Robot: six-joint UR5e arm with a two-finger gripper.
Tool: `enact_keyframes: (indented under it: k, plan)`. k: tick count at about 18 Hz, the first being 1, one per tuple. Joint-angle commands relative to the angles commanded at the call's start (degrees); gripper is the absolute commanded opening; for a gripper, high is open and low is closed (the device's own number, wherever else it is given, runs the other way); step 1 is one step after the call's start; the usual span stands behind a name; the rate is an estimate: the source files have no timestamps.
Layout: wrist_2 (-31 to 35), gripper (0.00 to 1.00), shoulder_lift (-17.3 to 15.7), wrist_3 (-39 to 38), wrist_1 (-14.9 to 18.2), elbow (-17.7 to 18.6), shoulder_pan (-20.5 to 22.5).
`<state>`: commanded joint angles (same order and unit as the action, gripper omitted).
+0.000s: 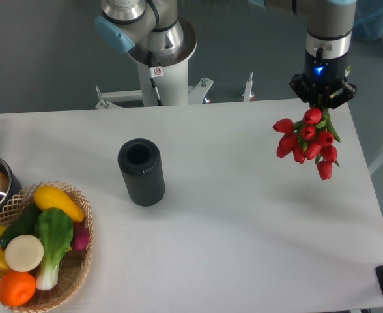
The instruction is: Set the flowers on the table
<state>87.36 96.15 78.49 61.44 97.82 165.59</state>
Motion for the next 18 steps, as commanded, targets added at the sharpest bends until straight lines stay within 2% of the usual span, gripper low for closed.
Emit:
enact_keyframes:
  k: [4, 12, 18]
  plan:
    - [0.2, 0.0, 1.7, -2.0, -0.1, -1.1, -1.4]
    - [3.6, 0.0, 9.3, -10.2, -0.4, -6.5, -9.2]
    - [3.4, 0.0, 12.8, -15.0, -1.0, -6.9, -12.8]
